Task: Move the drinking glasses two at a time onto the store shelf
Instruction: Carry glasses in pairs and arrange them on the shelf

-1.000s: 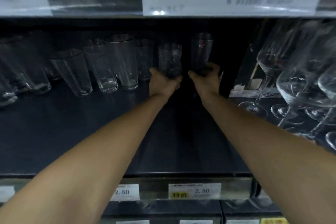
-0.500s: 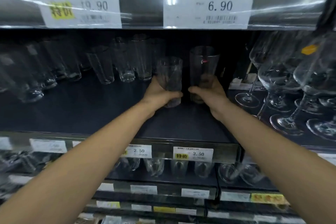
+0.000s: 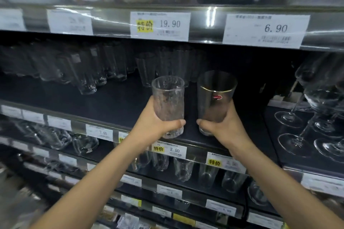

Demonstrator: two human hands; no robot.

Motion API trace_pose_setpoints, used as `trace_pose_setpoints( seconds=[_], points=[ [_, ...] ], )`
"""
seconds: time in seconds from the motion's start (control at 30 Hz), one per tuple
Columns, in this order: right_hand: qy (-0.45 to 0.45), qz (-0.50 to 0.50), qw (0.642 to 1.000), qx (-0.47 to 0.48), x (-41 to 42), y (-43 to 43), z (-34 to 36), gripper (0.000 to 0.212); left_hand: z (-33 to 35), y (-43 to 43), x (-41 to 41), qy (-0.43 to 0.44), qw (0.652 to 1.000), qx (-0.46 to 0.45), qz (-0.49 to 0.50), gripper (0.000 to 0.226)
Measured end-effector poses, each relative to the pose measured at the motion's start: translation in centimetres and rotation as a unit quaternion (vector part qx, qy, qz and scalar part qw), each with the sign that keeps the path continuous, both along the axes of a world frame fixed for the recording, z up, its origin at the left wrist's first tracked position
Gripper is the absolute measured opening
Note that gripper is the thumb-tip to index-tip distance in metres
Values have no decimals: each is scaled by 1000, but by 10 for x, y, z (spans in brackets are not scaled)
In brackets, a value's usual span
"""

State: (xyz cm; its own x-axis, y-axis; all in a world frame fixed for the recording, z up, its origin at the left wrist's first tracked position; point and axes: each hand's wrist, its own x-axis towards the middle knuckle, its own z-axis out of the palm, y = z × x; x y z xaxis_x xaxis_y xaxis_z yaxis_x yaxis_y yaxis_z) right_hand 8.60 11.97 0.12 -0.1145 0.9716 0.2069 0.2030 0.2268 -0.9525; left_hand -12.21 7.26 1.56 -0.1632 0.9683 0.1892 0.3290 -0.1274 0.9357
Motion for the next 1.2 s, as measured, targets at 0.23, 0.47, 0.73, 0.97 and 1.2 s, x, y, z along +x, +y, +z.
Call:
trace_pose_setpoints(
  seconds=[0.23, 0.47, 0.73, 0.97, 1.2],
  points=[
    [14, 90, 995, 34, -75, -26, 10, 74, 17, -63, -64, -21, 994, 26, 100, 66],
    [41, 175, 982, 60, -171, -52, 16, 77, 23, -121, -150, -48, 981, 33, 183, 71],
    [47, 202, 978, 39, -298, -89, 16, 71, 24, -174, -270, -34, 966, 23, 255, 69],
    [48, 178, 983, 15, -404, -115, 7, 68, 27, -189, -385, -9, 971, 15, 238, 69],
    [44, 115, 992, 1, -471, -116, 4, 66, 29, -169, -477, 12, 982, 17, 186, 77]
  ],
)
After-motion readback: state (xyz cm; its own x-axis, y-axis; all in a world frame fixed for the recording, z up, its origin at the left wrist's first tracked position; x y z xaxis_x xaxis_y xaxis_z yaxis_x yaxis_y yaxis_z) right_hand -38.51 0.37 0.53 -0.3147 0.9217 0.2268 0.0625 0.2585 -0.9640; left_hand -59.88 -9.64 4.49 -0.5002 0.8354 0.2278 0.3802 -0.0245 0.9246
